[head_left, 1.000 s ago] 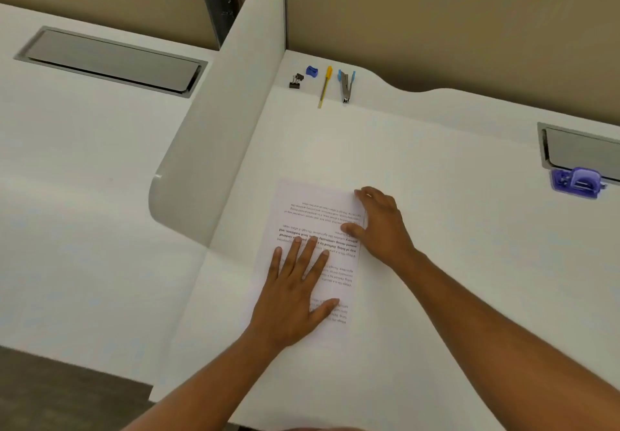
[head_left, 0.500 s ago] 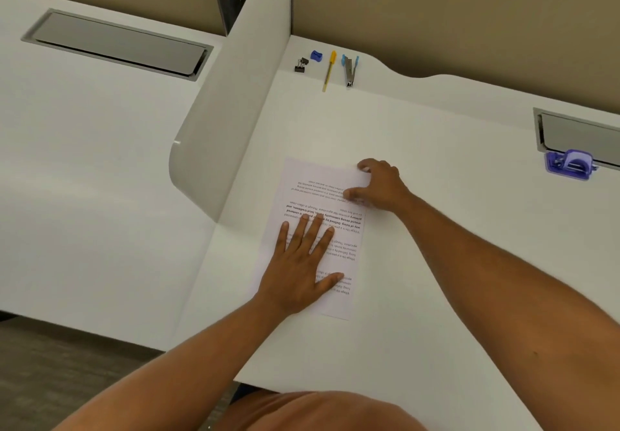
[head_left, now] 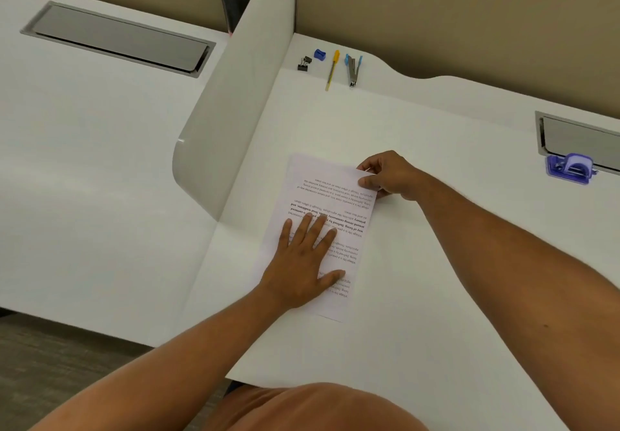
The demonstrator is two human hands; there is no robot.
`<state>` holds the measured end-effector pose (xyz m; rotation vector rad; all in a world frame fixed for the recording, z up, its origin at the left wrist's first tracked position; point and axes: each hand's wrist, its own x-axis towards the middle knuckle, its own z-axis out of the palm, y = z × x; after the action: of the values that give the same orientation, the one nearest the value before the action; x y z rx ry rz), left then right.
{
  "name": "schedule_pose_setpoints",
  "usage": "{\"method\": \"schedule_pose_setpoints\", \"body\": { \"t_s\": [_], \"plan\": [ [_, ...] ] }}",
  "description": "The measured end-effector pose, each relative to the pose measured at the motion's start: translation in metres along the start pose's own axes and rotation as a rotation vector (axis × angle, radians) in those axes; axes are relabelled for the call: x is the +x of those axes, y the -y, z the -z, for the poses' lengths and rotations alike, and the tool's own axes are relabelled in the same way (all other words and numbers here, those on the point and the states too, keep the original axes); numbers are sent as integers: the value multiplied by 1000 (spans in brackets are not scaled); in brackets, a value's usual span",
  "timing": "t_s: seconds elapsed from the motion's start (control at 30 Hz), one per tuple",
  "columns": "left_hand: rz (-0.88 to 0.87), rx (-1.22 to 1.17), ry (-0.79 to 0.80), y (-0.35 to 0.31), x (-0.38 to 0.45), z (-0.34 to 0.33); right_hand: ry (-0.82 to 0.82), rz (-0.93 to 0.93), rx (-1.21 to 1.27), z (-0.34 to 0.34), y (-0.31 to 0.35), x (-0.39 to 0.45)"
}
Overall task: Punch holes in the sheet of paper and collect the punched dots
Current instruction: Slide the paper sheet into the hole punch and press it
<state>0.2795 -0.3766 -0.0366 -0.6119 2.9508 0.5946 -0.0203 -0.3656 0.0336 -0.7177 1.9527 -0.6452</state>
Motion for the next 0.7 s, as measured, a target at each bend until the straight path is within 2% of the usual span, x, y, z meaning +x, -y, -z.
{"method": "schedule_pose_setpoints", "body": {
  "t_s": [0.1, 0.17, 0.3, 0.43, 0.53, 0.63, 0.7],
  "plan": [
    [80, -184, -172, 5, 8, 21, -30, 10, 61, 4, -13, -5],
    [235, -274, -268, 17, 16, 36, -40, 3, 121, 8, -24, -9],
    [492, -508, -219, 42, 36, 64, -51, -45, 226, 18, -51, -17],
    [580, -861, -86, 45, 55, 80, -49, -80, 330, 28, -77, -27],
    [595, -1130, 118, 40, 63, 79, -41, -87, 369, 36, -93, -38],
    [525, -1228, 369, 30, 68, 75, -49, -92, 400, 48, -106, -49],
    [494, -1237, 473, 22, 68, 70, -55, -106, 413, 56, -114, -56]
  ]
}}
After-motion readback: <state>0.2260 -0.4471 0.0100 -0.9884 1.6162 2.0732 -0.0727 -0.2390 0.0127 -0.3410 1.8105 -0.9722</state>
